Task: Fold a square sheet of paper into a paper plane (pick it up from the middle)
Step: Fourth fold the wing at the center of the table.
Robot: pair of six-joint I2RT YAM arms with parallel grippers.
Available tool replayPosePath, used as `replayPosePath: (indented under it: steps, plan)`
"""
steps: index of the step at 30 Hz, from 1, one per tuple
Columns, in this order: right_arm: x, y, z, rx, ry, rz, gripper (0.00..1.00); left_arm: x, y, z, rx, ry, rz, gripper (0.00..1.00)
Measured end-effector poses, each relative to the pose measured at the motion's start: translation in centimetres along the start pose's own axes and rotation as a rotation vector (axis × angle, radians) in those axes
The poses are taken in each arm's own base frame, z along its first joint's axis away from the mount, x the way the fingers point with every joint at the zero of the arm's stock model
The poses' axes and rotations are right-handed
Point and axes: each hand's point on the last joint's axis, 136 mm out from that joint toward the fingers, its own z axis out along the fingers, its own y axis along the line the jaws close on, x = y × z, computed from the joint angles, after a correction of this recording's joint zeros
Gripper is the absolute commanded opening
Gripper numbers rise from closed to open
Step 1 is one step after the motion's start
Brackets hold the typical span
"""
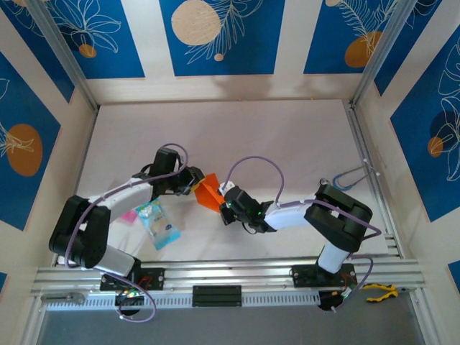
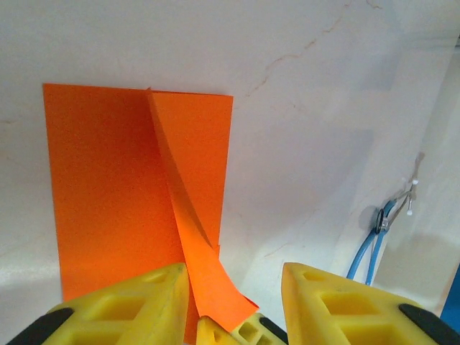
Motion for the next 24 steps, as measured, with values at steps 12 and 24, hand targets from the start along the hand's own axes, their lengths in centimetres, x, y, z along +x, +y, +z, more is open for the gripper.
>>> replayPosePath:
  steps: [12,24]
  plan:
    - [0.52,0.62,0.85,-0.107,0.019,0.162,0.05,-0.19,0.13,-0.14,-0.008,-0.011,0.005,0.37]
    - [-0.14,0.48,0.69,-0.283,0.05,0.385,0.05,-0.22,0.38,-0.13,-0.01,-0.012,0.006,0.23]
